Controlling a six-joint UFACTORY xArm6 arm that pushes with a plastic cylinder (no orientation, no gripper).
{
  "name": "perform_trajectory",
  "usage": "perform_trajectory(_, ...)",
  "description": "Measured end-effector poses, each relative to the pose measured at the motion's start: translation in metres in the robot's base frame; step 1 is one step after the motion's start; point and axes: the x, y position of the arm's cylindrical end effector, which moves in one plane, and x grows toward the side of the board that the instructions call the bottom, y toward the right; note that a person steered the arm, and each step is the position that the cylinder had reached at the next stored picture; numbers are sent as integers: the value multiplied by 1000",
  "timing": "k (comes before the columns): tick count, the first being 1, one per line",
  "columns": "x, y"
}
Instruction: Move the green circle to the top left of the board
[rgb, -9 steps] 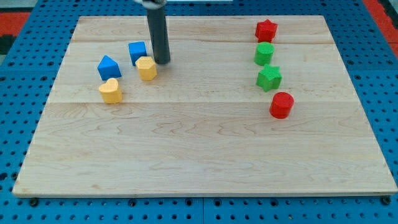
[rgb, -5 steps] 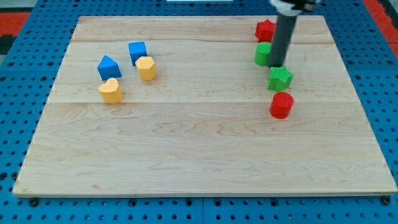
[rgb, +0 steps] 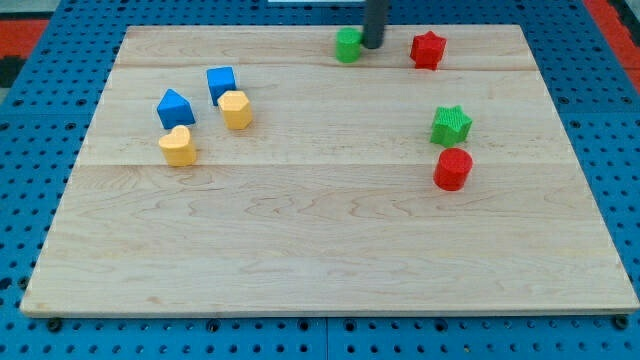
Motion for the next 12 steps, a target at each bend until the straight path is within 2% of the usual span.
perform_trajectory(1, 0, -66)
perform_trajectory(2, 0, -95)
perform_trajectory(5, 1, -103)
perform_trajectory(6, 14, -130)
perform_trajectory(8, 33, -104)
perform_trajectory(10, 27, -214)
perform_trajectory(11, 52, -190)
perform_trajectory(12, 73, -231)
